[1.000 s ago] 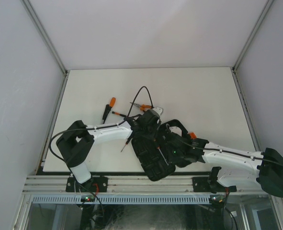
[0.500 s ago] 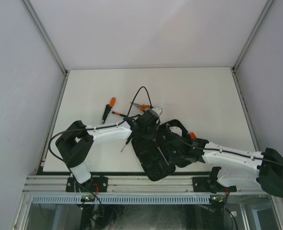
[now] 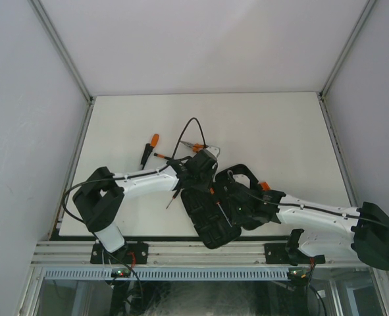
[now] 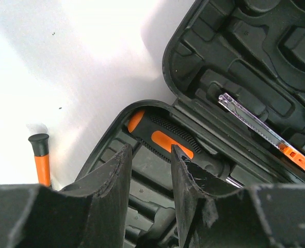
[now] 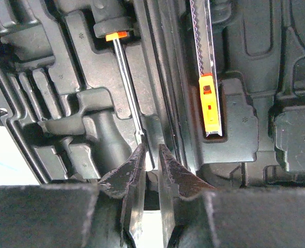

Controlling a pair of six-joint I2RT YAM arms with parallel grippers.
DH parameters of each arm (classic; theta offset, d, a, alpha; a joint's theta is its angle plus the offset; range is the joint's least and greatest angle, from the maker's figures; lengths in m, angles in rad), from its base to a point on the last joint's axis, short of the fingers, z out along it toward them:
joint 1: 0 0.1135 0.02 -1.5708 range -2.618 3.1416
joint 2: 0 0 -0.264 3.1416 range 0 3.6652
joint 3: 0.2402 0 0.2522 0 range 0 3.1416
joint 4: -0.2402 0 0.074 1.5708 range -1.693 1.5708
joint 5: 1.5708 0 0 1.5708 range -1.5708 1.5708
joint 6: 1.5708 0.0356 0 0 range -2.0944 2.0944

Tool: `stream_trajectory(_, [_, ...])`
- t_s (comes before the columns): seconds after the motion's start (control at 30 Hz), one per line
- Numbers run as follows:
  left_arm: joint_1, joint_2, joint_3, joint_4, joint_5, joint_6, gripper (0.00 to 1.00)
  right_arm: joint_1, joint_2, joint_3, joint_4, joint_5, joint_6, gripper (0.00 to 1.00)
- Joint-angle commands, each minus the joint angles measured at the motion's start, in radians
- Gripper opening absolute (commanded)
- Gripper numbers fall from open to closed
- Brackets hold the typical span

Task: Sort the tools into containers
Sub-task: Adjust the screwdriver in the storage box.

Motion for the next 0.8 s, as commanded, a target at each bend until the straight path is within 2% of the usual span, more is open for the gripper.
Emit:
stream_trajectory(0.0, [0.005,-0.017,0.028,0.025,0.018,-0.007,0.40,0.006,0.005,0.000,0.014,0.014,0.007,0.15])
stream_trajectory(0.3, [-0.008,-0.084,-0.038,0.099,0.088,-0.065,0.42,0.008,-0.005,-0.003,0.001,0.037,0.023,0.14])
stream_trajectory(0.77, [-0.080,-0.030,-0.062,0.066,0.026,-0.260,0.36,-0.013,-0.098,-0.063,-0.017,0.051,0.076,0.14])
